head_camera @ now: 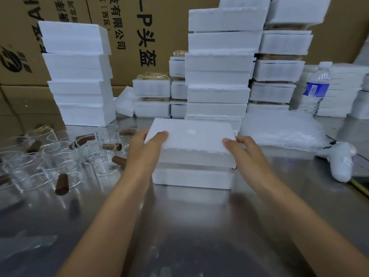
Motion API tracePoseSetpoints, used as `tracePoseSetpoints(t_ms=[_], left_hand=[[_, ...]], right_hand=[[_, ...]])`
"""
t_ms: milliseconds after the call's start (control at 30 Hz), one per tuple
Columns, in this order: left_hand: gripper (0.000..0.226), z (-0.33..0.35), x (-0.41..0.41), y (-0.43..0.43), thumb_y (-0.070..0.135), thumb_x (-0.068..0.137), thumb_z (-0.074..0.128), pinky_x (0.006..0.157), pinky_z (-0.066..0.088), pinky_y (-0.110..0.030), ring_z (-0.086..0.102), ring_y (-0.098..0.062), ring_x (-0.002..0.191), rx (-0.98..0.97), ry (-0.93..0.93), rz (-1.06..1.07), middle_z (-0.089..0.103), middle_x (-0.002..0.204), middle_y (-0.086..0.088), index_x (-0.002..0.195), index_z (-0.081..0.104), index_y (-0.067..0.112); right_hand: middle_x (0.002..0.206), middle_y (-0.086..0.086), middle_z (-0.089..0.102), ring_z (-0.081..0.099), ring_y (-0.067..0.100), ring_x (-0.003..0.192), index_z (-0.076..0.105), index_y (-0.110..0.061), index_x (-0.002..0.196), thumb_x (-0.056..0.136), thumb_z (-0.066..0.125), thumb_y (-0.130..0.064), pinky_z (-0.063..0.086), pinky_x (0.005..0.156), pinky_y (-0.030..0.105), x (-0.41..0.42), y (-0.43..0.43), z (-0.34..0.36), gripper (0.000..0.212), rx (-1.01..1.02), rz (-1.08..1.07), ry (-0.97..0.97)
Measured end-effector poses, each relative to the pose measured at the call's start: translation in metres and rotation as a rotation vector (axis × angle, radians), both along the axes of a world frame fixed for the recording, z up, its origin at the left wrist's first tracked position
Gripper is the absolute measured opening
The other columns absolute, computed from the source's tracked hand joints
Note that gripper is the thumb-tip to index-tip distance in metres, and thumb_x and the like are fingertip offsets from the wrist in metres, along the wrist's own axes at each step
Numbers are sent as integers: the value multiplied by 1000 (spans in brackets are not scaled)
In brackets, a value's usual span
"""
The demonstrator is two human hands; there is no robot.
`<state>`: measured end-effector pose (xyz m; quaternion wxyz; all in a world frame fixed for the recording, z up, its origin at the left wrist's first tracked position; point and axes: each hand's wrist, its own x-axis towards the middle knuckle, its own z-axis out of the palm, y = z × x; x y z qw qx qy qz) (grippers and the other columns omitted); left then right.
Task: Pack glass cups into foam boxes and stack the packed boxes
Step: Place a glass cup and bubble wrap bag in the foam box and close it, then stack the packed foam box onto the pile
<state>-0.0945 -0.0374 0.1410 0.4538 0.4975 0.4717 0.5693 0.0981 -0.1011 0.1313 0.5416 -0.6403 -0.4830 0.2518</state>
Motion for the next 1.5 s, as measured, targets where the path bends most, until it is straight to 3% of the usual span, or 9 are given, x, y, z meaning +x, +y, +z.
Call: tracePoseSetpoints(t_ms=[300,600,667,767,867,1000,1133,1400,1500], left_hand=[[38,-18,4,12,26,89,61,95,37,-27,49,-10,115,-11,25,-70,50,126,17,122,55,44],[34,-20,5,16,28,89,62,88,33,-23,47,-12,113,-47,67,-61,49,126,12,121,59,39],[35,-21,5,16,31,89,63,89,33,-22,46,-10,113,-38,67,-57,49,124,15,123,59,37],[36,-23,9,12,41,90,60,95,33,-23,46,-7,117,4,83,-59,50,123,18,125,57,35],[35,-25,18,11,41,96,49,108,34,-29,48,-9,124,10,38,-113,54,127,16,129,56,31],[44,-32,23,8,43,99,41,111,33,-35,46,-11,127,11,3,-219,48,139,11,139,41,28],[52,-31,26,2,44,98,41,96,38,-26,49,-8,115,-20,4,-282,41,134,13,146,27,28],[42,-35,33,-7,23,96,53,101,38,-26,48,-15,118,61,238,-187,45,132,-2,134,37,16],[29,-38,32,-11,11,94,55,77,43,-14,53,-8,94,70,216,-245,51,117,-2,121,47,14]], right_hand=[[104,-9,52,48,-3,83,49,-26,120,85,52,-53,33,64,19,5,3,-5,44,-86,-22,3],[131,-1,43,49,13,102,38,-28,132,87,57,-40,35,70,23,-2,6,-11,50,-64,-57,101],[127,-5,39,45,13,115,40,-30,132,87,60,-35,36,86,21,-8,2,-13,50,145,-134,-91],[121,-2,48,44,16,117,53,-26,127,84,59,-44,33,99,33,-16,-5,-11,47,415,-178,-688],[113,0,59,53,21,111,62,-27,120,78,63,-49,30,100,44,-18,-4,-14,48,345,-102,-1043],[131,3,51,42,22,127,52,-31,131,82,67,-37,14,109,51,-11,1,-21,52,172,-138,-1136],[147,0,37,24,16,139,36,-34,142,91,56,-37,-1,113,51,-1,10,-23,54,75,-175,-1100],[154,2,24,13,19,143,20,-34,148,98,42,-37,-1,113,54,-1,31,-27,55,-3,-221,-1191],[156,0,16,7,19,144,9,-36,149,99,35,-41,0,113,55,-2,40,-22,57,-70,-234,-1215]])
